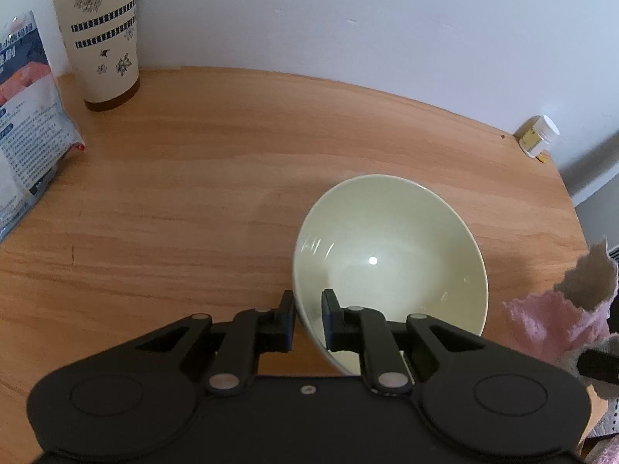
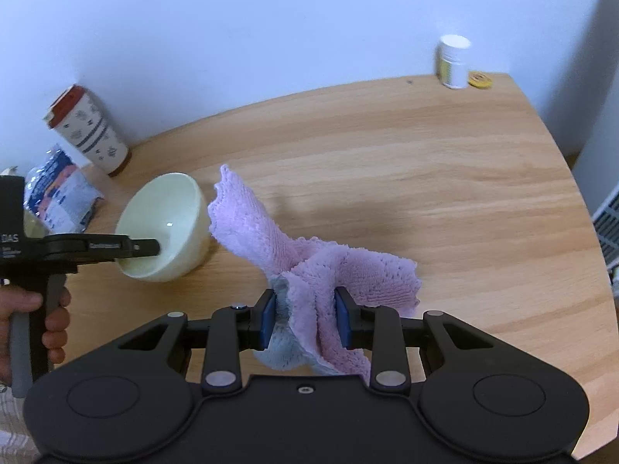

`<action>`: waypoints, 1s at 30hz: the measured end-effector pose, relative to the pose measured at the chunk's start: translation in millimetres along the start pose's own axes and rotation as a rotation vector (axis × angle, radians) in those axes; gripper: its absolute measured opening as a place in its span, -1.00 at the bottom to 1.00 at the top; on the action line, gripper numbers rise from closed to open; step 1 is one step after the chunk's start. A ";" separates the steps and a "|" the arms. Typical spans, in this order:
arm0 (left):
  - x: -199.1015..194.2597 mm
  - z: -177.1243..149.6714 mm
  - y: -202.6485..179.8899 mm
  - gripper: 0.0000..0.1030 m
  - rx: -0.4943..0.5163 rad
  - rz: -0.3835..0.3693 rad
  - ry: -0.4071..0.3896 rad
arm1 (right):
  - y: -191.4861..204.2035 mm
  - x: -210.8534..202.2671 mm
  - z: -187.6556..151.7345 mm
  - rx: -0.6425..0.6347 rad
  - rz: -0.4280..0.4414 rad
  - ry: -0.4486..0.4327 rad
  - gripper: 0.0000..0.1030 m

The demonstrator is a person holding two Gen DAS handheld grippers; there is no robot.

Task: Clean bowl
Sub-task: 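Grasp the bowl rim with the left gripper while the right gripper carries the cloth over, then wipe the cloth around inside the bowl with the right gripper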

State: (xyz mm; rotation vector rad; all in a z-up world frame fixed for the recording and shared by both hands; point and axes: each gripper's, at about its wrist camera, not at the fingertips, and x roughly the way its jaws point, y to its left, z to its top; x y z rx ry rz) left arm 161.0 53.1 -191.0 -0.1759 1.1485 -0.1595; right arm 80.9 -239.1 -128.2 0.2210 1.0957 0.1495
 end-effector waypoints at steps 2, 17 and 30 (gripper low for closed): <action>-2.0 -3.1 -2.0 -0.73 0.009 -0.008 0.016 | 6.1 -1.5 1.7 -0.017 0.020 0.002 -0.31; -17.9 -39.7 -34.1 -0.73 0.197 -0.107 0.075 | 49.6 -0.6 16.7 -0.118 0.157 0.009 -0.31; -21.0 -46.2 -24.4 -0.68 0.219 -0.175 0.092 | 81.8 37.4 20.6 -0.237 0.226 0.123 -0.37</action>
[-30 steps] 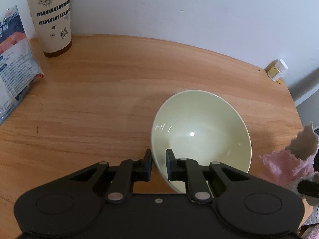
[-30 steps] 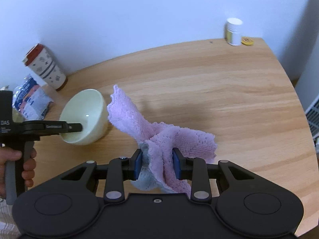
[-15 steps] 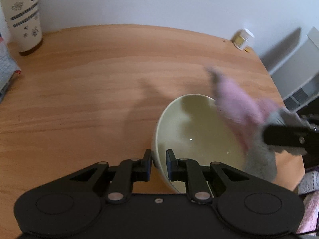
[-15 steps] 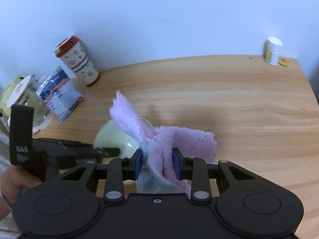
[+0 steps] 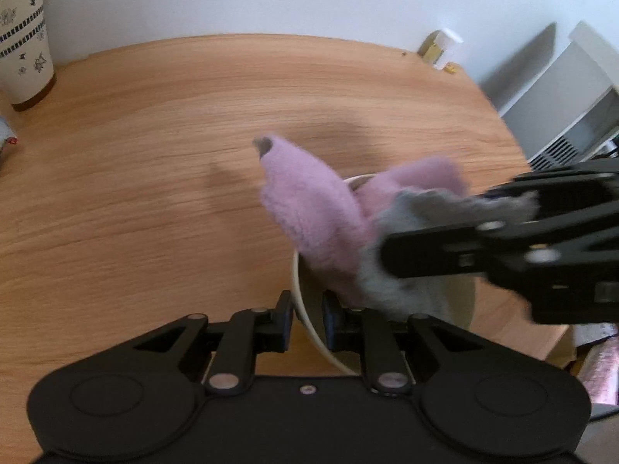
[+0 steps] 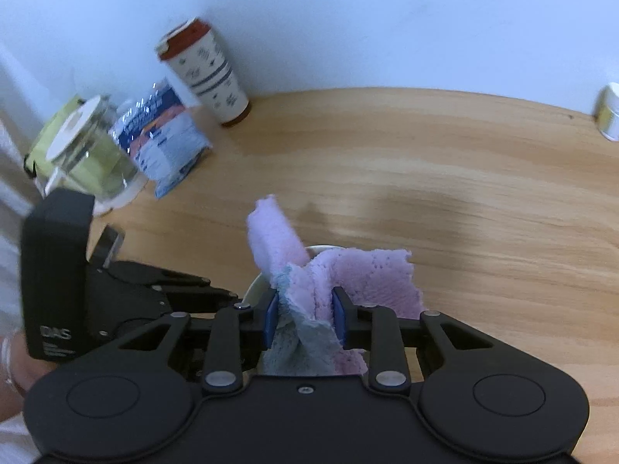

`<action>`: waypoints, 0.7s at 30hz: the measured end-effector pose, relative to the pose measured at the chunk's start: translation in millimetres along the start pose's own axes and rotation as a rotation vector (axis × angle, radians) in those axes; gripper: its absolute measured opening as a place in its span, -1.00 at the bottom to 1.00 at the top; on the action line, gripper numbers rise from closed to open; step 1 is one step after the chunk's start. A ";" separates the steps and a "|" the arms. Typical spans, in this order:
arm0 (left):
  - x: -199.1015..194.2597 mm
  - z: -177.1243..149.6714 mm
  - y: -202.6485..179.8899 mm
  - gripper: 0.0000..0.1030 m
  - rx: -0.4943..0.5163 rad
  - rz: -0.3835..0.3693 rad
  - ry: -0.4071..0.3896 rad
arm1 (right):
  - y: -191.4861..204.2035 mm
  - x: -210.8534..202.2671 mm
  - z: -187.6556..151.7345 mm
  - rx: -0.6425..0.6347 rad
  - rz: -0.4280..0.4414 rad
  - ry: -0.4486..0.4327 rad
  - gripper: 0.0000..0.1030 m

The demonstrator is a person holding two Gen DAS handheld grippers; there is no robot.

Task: Clean bowl
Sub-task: 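Wipe the cloth around inside the bowl with the right gripper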

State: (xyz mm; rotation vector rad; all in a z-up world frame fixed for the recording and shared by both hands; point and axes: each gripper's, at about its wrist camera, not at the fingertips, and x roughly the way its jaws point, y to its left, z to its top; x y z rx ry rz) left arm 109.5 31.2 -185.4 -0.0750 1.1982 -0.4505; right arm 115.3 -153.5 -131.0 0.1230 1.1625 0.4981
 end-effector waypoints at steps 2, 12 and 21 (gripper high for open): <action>-0.5 -0.9 1.7 -0.68 0.015 -0.001 -0.001 | 0.8 9.8 2.3 -0.013 0.012 0.026 -0.38; -5.7 -2.9 -10.1 -0.69 0.155 0.045 -0.003 | 5.1 40.7 10.6 -0.103 0.060 0.124 -0.40; -9.2 -6.0 -6.6 -0.62 0.177 0.019 0.008 | 4.9 57.2 19.3 -0.153 0.063 0.190 -0.41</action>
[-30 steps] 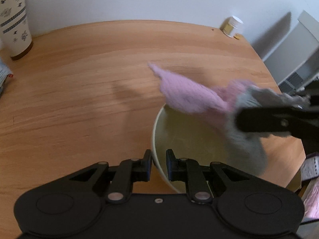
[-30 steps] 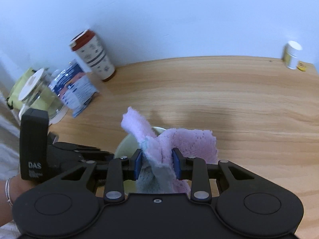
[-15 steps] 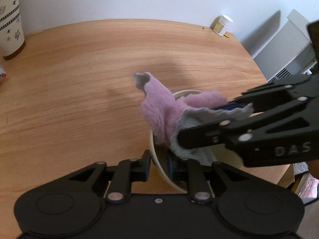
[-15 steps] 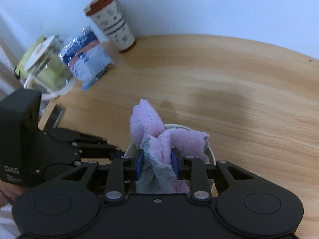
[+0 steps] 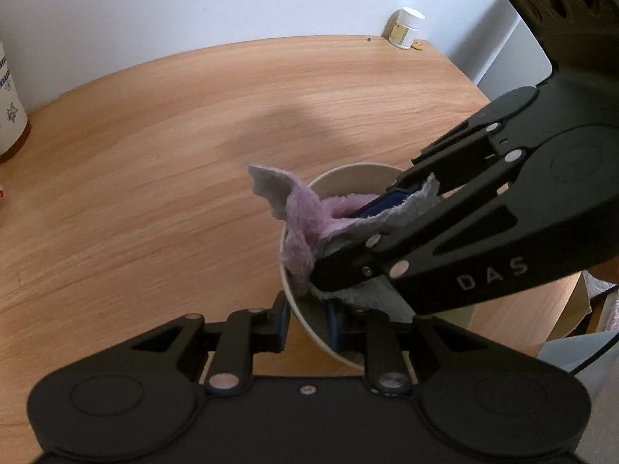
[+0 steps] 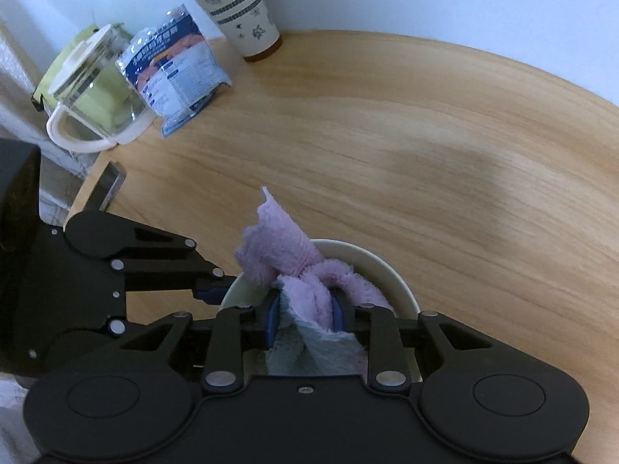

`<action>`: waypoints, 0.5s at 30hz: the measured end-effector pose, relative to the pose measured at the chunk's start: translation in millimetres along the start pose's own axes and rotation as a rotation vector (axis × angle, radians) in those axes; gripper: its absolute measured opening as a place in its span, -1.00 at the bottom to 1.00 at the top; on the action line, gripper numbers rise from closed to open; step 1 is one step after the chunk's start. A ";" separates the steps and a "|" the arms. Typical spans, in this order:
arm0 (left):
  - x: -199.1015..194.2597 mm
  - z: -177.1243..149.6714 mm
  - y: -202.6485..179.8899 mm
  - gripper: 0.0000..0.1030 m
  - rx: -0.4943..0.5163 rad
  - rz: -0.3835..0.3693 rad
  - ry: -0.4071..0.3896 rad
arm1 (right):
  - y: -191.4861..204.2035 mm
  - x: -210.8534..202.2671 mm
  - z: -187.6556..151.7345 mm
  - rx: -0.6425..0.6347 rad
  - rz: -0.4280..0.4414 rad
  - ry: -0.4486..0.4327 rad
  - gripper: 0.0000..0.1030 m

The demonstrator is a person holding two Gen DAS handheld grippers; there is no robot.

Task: Clean bowl
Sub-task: 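Wipe the cloth around inside the bowl with the right gripper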

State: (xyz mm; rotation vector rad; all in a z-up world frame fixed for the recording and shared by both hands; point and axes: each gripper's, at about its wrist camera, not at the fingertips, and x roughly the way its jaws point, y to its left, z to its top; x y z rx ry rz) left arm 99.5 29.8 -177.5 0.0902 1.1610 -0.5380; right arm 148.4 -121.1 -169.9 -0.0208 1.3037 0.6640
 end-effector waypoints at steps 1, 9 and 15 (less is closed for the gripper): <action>-0.2 -0.1 -0.5 -0.62 0.000 0.000 0.000 | 1.5 2.0 1.1 -0.014 -0.007 0.004 -0.41; 0.9 -3.5 -1.8 -0.54 -0.032 -0.011 0.021 | 7.4 10.1 3.5 -0.079 -0.061 0.055 -0.43; 1.5 -4.1 -4.6 -0.53 -0.041 -0.014 0.026 | 15.6 19.2 6.0 -0.143 -0.123 0.125 -0.48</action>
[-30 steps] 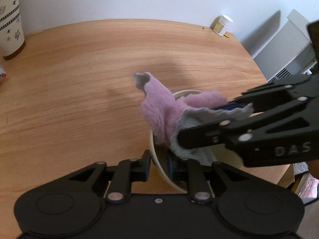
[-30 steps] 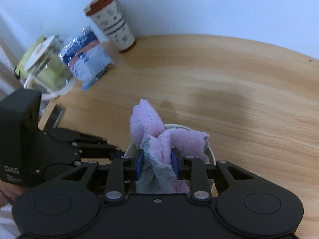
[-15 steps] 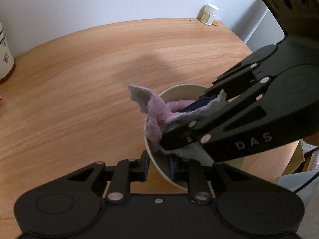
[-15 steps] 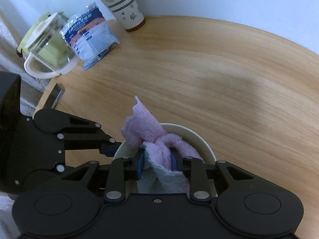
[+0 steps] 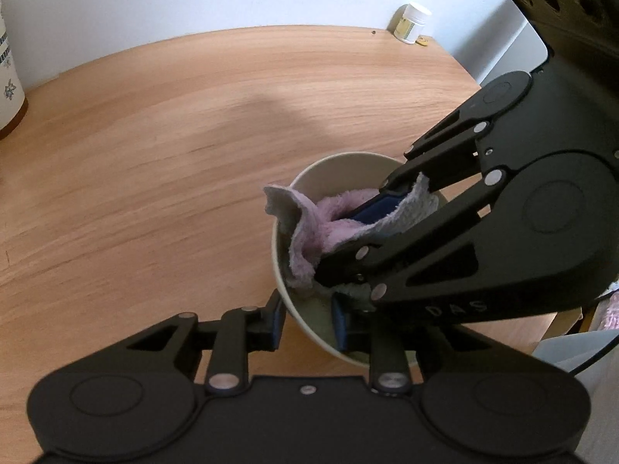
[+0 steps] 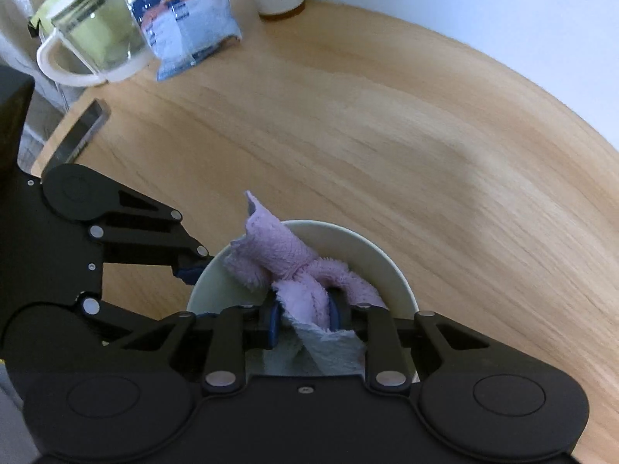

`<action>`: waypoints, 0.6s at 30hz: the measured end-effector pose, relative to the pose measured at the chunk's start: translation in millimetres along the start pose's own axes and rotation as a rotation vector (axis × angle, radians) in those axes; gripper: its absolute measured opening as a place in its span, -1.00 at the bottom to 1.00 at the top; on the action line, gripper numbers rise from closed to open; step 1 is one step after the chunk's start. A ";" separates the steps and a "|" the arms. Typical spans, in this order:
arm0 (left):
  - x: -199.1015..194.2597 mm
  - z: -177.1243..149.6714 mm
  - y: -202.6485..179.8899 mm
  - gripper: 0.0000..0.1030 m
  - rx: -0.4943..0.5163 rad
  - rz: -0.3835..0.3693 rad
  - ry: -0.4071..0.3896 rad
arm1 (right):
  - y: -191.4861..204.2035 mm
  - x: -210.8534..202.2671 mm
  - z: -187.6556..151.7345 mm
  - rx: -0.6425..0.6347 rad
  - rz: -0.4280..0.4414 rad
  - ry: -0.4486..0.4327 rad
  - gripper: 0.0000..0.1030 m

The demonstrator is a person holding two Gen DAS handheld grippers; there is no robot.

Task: Clean bowl
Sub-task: 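Wipe the cloth around inside the bowl with the right gripper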

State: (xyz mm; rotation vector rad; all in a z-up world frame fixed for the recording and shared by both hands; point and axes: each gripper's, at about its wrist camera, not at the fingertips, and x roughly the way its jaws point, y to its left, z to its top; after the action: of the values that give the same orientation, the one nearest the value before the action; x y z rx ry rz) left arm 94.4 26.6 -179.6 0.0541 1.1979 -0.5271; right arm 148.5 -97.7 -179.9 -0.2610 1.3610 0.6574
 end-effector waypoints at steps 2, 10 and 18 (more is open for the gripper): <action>0.4 0.0 -2.4 -0.53 0.010 0.001 -0.003 | 1.0 2.0 0.5 -0.012 -0.021 0.024 -0.49; 7.0 2.8 -4.9 -0.51 -0.037 -0.001 -0.008 | -6.7 2.4 -0.6 0.046 -0.039 0.119 -0.48; 4.7 1.8 -3.9 -0.58 -0.057 -0.021 -0.009 | -1.2 -39.9 -17.5 0.038 -0.089 0.001 -0.48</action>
State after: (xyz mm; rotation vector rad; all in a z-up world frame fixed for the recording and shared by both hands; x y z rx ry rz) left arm 95.5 20.9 -182.2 -0.0098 1.2056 -0.5107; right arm 132.3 -119.3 -145.7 -0.2898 1.3537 0.5570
